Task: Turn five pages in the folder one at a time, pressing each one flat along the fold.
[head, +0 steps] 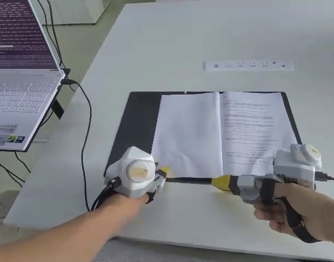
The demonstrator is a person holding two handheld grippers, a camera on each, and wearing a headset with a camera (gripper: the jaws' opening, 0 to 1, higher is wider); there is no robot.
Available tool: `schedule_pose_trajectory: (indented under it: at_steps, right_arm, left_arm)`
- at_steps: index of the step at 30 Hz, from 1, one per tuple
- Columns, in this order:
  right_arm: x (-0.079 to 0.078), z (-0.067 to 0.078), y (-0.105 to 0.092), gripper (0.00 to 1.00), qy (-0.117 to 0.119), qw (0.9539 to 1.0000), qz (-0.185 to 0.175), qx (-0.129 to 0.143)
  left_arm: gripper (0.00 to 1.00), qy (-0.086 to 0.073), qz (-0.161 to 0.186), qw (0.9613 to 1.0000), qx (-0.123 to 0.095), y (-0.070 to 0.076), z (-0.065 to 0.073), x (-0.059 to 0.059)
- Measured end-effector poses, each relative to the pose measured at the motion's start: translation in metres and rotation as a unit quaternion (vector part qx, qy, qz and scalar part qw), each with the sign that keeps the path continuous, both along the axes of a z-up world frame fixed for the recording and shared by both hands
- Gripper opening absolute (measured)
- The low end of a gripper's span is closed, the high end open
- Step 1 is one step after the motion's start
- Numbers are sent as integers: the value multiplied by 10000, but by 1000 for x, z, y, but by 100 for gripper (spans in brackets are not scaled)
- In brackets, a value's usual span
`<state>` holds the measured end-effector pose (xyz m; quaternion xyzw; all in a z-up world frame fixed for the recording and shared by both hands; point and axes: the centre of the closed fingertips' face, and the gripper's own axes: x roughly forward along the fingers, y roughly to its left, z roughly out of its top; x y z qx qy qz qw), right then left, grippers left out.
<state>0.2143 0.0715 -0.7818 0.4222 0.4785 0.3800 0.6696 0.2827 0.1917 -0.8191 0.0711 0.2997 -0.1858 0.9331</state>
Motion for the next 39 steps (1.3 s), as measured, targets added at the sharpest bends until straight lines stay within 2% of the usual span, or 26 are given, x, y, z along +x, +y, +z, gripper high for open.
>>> schedule_pose_trajectory:
  at_steps: [3, 6, 8, 10, 12, 14, 15, 16, 17, 20, 23, 24, 25, 27, 29, 31, 32, 33, 35, 37, 39]
  right_arm:
    - [-5, 13, -9, 0, -234, 9997, -39, -96]
    - [-3, 19, -25, 0, -608, 9972, -198, -396]
    - [-4, 26, -37, 0, -733, 9953, -333, -543]
    - [-3, 31, -51, 0, -968, 9910, -528, -758]
    - [-4, 35, -64, 5, -1124, 9862, -676, -1014]
    - [-5, 39, -76, 14, -1387, 9789, -790, -1279]
    - [-5, 39, -83, 18, -1513, 9742, -819, -1459]
    - [-5, 39, -85, 22, -1549, 9729, -839, -1500]
    - [-8, 42, -88, 25, -1633, 9692, -865, -1630]
    - [-10, 47, -97, 32, -1908, 9581, -966, -1904]
    - [-9, 50, -106, 44, -2154, 9442, -1112, -2229]
    - [-9, 50, -109, 50, -2276, 9377, -1128, -2371]
    - [-8, 51, -112, 53, -2317, 9344, -1158, -2447]
    - [-8, 52, -115, 55, -2432, 9272, -1148, -2606]
    - [-5, 53, -120, 55, -2539, 9212, -1204, -2693]
    - [-3, 58, -124, 57, -2659, 9141, -1274, -2784]
    - [-1, 62, -126, 58, -2758, 9089, -1329, -2831]
    - [1, 67, -130, 60, -2879, 9014, -1391, -2919]
    - [2, 70, -135, 64, -2967, 8951, -1460, -2991]
    - [2, 75, -140, 67, -3127, 8850, -1431, -3139]
    - [0, 76, -145, 68, -3185, 8810, -1361, -3223]
  left_arm:
    - [15, 38, 120, 9999, -35, 0, 1, -1]
    - [20, 164, 118, 9997, -128, -3, 2, -6]
    - [22, 322, 47, 9995, -38, -4, 1, -11]
    - [21, 500, 55, 9987, 17, -3, 2, -16]
    - [18, 591, 115, 9981, -103, -1, 6, -19]
    - [19, 681, 183, 9973, -180, 2, 10, -25]
    - [22, 673, 199, 9973, -213, 3, 13, -27]
    - [24, 649, 200, 9973, -285, 3, 17, -29]
    - [25, 642, 187, 9973, -313, 3, 20, -31]
    - [28, 600, 113, 9976, -316, 4, 30, -39]
    - [36, 476, 44, 9983, -334, 3, 43, -43]
    - [39, 407, -2, 9986, -335, 3, 49, -44]
    - [42, 340, -37, 9988, -344, 1, 53, -45]
    - [47, 252, -138, 9989, -377, -2, 63, -48]
    - [52, 119, -239, 9992, -309, -5, 73, -50]
    - [55, 72, -298, 9990, -316, -8, 80, -52]
    - [58, 3, -316, 9989, -343, -10, 87, -53]
    - [60, -52, -323, 9988, -367, -11, 93, -55]
    - [64, -108, -274, 9985, -462, -11, 101, -56]
    - [69, -151, -236, 9983, -513, -11, 108, -60]
    - [72, -161, -204, 9984, -511, -9, 111, -63]
